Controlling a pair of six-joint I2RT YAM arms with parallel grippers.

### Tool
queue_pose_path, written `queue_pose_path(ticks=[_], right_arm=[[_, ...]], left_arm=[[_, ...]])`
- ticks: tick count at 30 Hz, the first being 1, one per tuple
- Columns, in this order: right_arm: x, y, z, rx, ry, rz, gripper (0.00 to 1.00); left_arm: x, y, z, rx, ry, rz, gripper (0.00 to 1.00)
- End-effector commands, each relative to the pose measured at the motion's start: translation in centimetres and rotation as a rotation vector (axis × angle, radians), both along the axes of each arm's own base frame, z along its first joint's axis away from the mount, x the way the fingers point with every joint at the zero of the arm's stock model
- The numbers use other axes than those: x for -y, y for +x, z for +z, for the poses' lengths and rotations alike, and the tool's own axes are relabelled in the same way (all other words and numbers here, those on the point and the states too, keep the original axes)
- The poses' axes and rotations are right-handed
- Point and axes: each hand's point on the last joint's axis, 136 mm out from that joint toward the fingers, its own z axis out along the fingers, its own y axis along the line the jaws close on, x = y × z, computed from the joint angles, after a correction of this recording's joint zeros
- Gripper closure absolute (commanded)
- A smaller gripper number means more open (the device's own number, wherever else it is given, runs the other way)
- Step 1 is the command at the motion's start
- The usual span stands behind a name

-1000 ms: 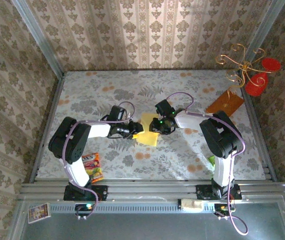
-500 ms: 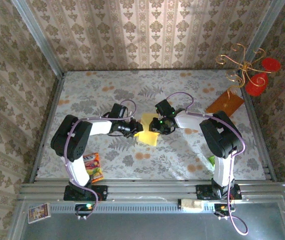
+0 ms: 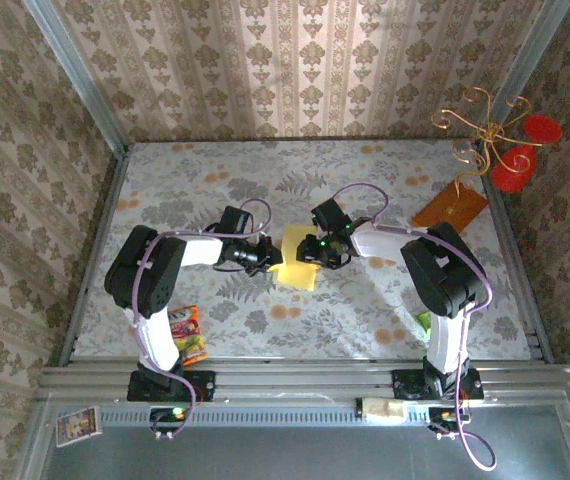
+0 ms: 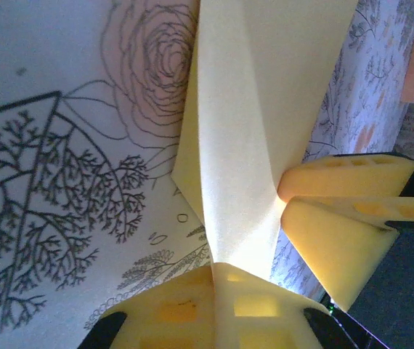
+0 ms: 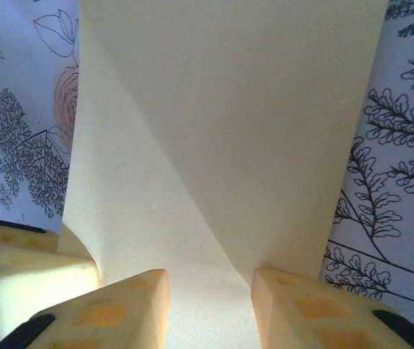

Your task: Fold a paper plane with a square sheet of paper (pick it up from the middle)

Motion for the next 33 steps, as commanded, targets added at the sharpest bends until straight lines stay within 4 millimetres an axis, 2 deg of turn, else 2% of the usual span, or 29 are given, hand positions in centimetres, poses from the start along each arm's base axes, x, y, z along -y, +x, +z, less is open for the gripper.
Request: queue_pose_path(ticks=[1,5,8,14,19,24,30,33], right_arm=[[1.1,0.3,1.5,0.077,-0.034,0.026,0.60],[1.5,1.2,5.3,0.279,-0.041,0.081,0.57],[1.6,0.7,7.2,0.408,-0.033,0.150,0.48],[1.3,-1.4,8.3,0.584,-0.111,0.319,0.35],[0.3,-2.7,7.9,0.650,-0.207,0.456,0.33],[-2.5,-4.6,7.5,0.778,-0.247,0.597,0.34],[-5.2,-5.8,5.6,0.859,-0.330,0.718,0.35],[-5.9,-5.8,4.5,0.879,-0.357,0.729,0.38]], left_arm=[[0.1,0.5,1.3,0.024,-0.016,-0.009,0.97],[-0.2,0.7,1.8,0.028,0.001,0.008,0.99],[-0.2,1.0,2.4,0.024,-0.004,0.029,1.00],[-0.2,1.3,3.1,0.002,0.000,0.063,1.00],[-0.3,1.4,3.2,-0.013,0.021,0.069,1.00],[-0.2,1.4,3.0,-0.038,0.024,0.076,1.00],[-0.3,1.3,3.1,-0.046,0.031,0.080,1.00],[-0.4,1.3,3.1,-0.050,0.031,0.085,1.00]])
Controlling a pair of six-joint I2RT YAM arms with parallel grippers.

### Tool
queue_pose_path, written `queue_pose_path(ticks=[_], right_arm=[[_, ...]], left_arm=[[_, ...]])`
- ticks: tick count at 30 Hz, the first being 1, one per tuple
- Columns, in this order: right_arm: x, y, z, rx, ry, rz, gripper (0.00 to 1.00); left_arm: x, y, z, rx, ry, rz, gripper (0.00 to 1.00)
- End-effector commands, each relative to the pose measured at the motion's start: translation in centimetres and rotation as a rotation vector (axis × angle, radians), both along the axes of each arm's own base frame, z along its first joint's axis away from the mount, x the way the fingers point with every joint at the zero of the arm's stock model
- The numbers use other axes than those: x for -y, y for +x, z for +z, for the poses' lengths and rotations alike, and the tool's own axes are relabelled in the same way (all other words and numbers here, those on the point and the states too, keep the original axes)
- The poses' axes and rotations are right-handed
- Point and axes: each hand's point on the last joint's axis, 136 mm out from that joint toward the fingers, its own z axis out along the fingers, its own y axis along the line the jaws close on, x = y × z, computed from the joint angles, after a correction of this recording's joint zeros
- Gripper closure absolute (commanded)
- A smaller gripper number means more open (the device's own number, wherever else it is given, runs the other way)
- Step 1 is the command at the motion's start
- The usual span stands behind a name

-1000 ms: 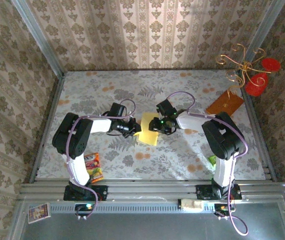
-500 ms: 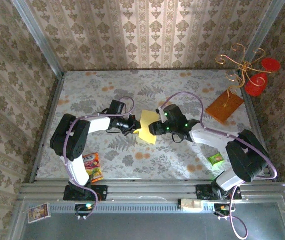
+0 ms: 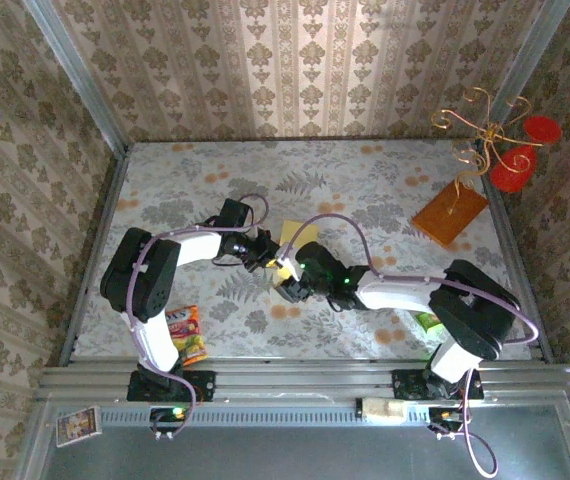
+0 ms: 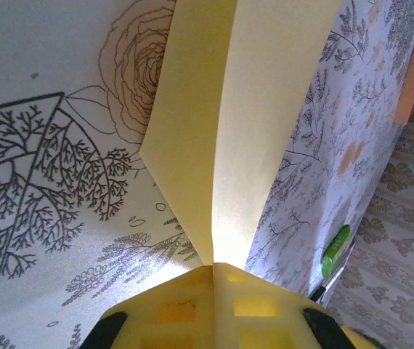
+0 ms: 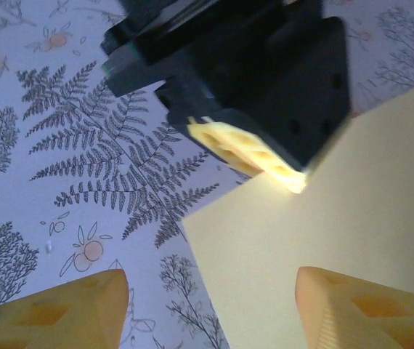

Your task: Fold a paper plane with a square sheet of paper (pick it up from the middle)

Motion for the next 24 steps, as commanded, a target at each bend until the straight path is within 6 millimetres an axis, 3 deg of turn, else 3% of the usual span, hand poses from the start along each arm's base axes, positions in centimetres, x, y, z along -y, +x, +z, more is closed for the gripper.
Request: queue_pose_path(ticks=[1,12,24], right_arm=[[-0.2,1.3,-0.5,0.105,-0.042,-0.010,0.39],[0.7,2.5,-2.0,0.189,-0.093,-0.078,0.50],[0.8,2.1,-1.3,0.207,-0.065,-0.084,0.66]], left_arm=[[-0.1,0.7,1.5,0.010,-0.004,0.023,1.00],[0.0,0.9,1.6,0.008,-0.020,0.038,1.00],[0.0,0.7,1.4,0.004,-0.019,0.035,1.00]])
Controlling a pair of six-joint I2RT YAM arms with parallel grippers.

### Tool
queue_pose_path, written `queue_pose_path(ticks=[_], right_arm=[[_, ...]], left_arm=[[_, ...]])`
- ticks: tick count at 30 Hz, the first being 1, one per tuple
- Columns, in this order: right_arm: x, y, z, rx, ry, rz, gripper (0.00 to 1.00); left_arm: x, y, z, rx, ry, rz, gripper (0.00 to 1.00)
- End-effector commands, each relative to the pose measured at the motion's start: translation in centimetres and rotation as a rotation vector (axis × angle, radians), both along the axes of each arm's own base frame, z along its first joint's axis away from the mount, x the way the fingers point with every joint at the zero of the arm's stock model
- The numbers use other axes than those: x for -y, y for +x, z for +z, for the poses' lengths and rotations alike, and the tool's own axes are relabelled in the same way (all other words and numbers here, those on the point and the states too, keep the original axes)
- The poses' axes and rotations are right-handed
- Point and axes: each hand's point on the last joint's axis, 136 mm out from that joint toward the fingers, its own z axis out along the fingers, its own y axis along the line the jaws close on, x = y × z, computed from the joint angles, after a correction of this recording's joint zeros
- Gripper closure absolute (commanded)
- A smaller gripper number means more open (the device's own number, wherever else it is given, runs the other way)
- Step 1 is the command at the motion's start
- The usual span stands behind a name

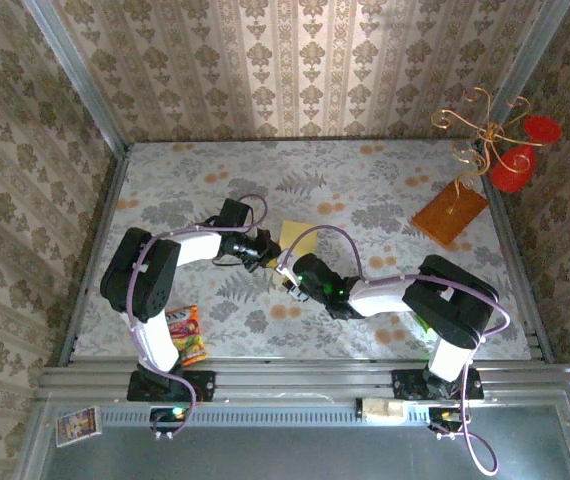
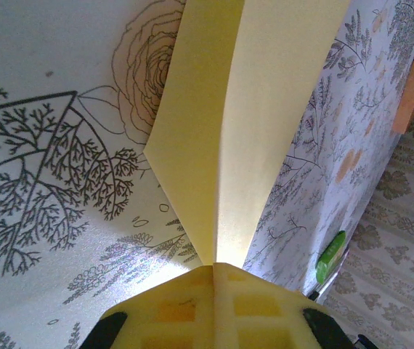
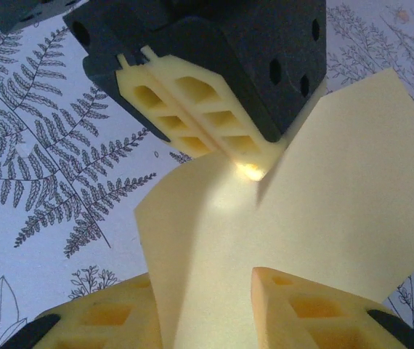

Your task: Fold a paper plane with a square sheet of paper (pick it up from the middle)

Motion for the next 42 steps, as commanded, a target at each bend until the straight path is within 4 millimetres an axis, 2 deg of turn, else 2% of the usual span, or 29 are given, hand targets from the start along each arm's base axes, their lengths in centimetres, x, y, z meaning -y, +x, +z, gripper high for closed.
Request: queue_pose_path(ticks=[1,7,10,15,18,22,26,34,41,42], right_arm=[[-0.5,0.3,1.4,0.043,0.036,-0.010,0.67],[-1.3,0.2,1.4,0.024,0.063,0.004,0.71],[-1.4,0.1,1.2,0.016,0.071,0.000,0.76],[-1.3,-0.7,1.0,-0.023,0.094,0.018,0.88],[-1.4,-1.6,0.9,-0.057,0.112,0.050,0.89],[-1.6,-2.8,0.9,-0.120,0.144,0.092,0.90],[-1.8,-3.6,0.6,-0.181,0.172,0.117,0.91],[-1.8,-3.8,0.1,-0.231,0.206,0.108,0.92],[-1.0,-3.2,-0.3,-0.279,0.245,0.053,0.91],[-0.9,-3.1,-0.4,-0.294,0.260,0.045,0.91]], left_arm=[[0.0,0.6,1.4,0.025,-0.021,0.010,1.00],[-0.1,0.4,1.4,0.023,-0.021,0.011,1.00],[-0.2,0.3,1.6,0.028,-0.021,0.014,0.95],[-3.5,1.7,2.1,0.054,0.007,0.096,0.78],[-5.7,2.7,3.1,0.091,0.020,0.136,0.72],[-6.5,3.7,4.6,0.159,0.042,0.123,0.67],[-5.1,3.9,5.0,0.191,0.041,0.070,0.66],[-0.7,3.8,2.8,0.192,0.070,-0.079,0.71],[-0.5,5.8,0.1,0.200,0.182,-0.108,0.76],[0.1,5.3,-0.3,0.195,0.195,-0.132,0.76]])
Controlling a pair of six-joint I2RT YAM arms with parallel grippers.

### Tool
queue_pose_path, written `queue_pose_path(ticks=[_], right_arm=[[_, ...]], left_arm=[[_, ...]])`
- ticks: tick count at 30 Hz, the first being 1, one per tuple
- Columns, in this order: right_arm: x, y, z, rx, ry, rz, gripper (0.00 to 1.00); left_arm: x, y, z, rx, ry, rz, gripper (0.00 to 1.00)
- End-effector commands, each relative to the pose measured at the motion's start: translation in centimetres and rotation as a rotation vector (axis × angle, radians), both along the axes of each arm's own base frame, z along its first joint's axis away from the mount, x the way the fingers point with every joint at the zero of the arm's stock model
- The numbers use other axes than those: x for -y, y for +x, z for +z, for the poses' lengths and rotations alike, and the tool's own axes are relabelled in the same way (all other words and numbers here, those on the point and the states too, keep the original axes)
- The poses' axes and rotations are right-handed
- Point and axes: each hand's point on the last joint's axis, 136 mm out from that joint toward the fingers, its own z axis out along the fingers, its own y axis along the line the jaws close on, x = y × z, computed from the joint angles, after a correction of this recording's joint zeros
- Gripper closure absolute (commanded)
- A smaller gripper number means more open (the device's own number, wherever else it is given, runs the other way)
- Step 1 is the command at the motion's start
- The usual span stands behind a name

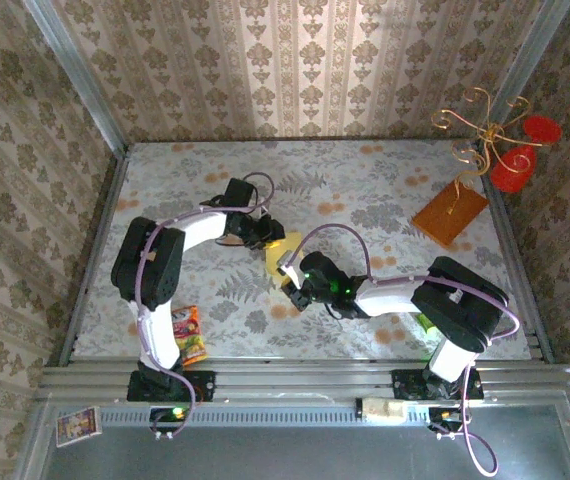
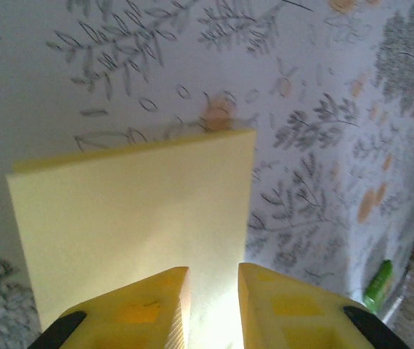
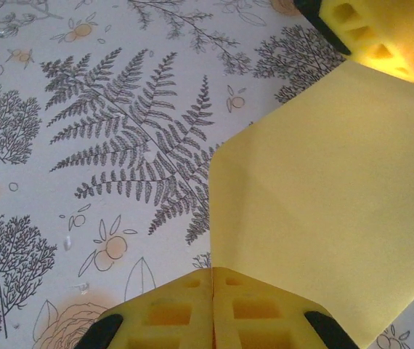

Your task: Fold a paper plane with a square sheet of paper (pick it up from the middle)

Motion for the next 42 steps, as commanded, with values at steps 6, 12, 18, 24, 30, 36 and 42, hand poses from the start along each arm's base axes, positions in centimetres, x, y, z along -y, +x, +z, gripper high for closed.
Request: queue_pose_path(ticks=[6,12,18,24,30,36,42], right_arm=[[1.3,0.3,-0.2,-0.124,0.089,-0.053,0.91],[2.2,1.3,0.0,-0.166,0.135,-0.106,0.91],[3.1,2.6,0.5,-0.182,0.161,-0.183,0.91],[4.6,4.0,-0.1,-0.191,0.087,-0.288,0.91],[5.6,4.7,-0.9,-0.200,0.038,-0.346,0.91],[5.6,4.9,-1.2,-0.212,0.028,-0.353,0.91],[5.2,4.9,-1.6,-0.234,0.027,-0.339,0.91]], left_arm=[[-0.1,-0.7,-2.7,-0.020,0.103,-0.074,0.76],[-0.2,-1.0,-3.5,-0.041,0.123,-0.105,0.76],[-0.4,-1.5,-4.4,-0.062,0.153,-0.131,0.77],[-0.6,-1.9,-4.8,-0.069,0.166,-0.150,0.79],[-0.4,-2.1,-4.7,-0.069,0.158,-0.170,0.79],[-0.4,-2.2,-4.7,-0.067,0.158,-0.184,0.80],[-0.3,-2.3,-4.6,-0.068,0.154,-0.186,0.80]])
